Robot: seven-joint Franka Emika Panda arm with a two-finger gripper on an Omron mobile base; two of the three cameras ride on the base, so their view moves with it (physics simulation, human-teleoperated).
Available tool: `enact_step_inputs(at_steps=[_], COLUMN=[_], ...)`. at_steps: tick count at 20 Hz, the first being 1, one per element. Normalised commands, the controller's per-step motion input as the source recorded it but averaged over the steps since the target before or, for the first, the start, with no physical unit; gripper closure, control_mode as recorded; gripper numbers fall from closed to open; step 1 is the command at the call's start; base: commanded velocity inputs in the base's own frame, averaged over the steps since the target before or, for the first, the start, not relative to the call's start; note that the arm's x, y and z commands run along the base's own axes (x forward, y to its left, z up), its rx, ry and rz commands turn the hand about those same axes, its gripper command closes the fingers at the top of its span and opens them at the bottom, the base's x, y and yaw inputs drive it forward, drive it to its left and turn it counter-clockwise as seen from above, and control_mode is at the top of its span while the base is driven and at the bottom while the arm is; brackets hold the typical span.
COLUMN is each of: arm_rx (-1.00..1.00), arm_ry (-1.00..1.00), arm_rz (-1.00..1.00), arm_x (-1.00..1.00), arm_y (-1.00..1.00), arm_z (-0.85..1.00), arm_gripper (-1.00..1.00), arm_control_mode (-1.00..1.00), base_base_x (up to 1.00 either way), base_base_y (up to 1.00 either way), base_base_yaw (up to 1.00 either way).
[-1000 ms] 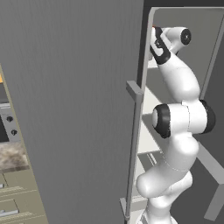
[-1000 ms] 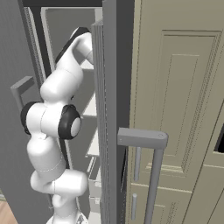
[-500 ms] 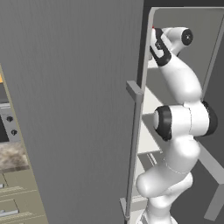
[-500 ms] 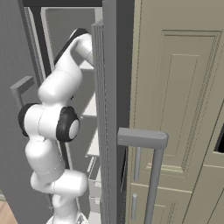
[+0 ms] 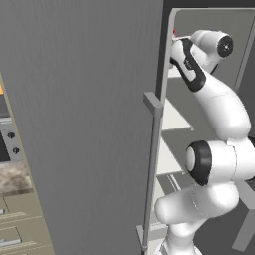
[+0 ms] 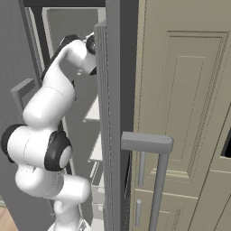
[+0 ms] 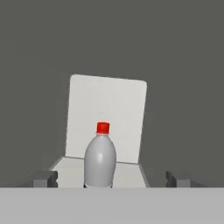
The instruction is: Take the bottled waters from the counter and place them in the freezer to freeze. Close the freezer door after placing the bottles.
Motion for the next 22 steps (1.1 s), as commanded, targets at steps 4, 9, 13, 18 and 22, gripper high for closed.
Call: enact_step_inputs(at_steps=[4, 9, 13, 18, 22], arm_rx=[-0.07, -0.02, 0.0, 0.08, 0.23], arm_ry=[-0.01, 0.03, 0.15, 0.22, 0.13], arm_rz=[-0.15, -0.2, -0.16, -0.13, -0.02], arm_x=[-1.0, -1.0, -1.0, -1.0, -1.0], arm_y=[0.11, 0.26, 0.17, 0.27, 0.06], arm_z=[0.39, 0.46, 0.55, 0.24, -0.21], arm_gripper=[-1.0, -1.0, -1.0, -1.0, -1.0], arm_control_mode=[-1.0, -1.0, -1.0, -1.0, -1.0], base_base_x=[0.0, 0.0, 0.0, 0.0, 0.0], base_base_y=[0.0, 0.0, 0.0, 0.0, 0.0], base_base_yaw=[0.0, 0.0, 0.0, 0.0, 0.0])
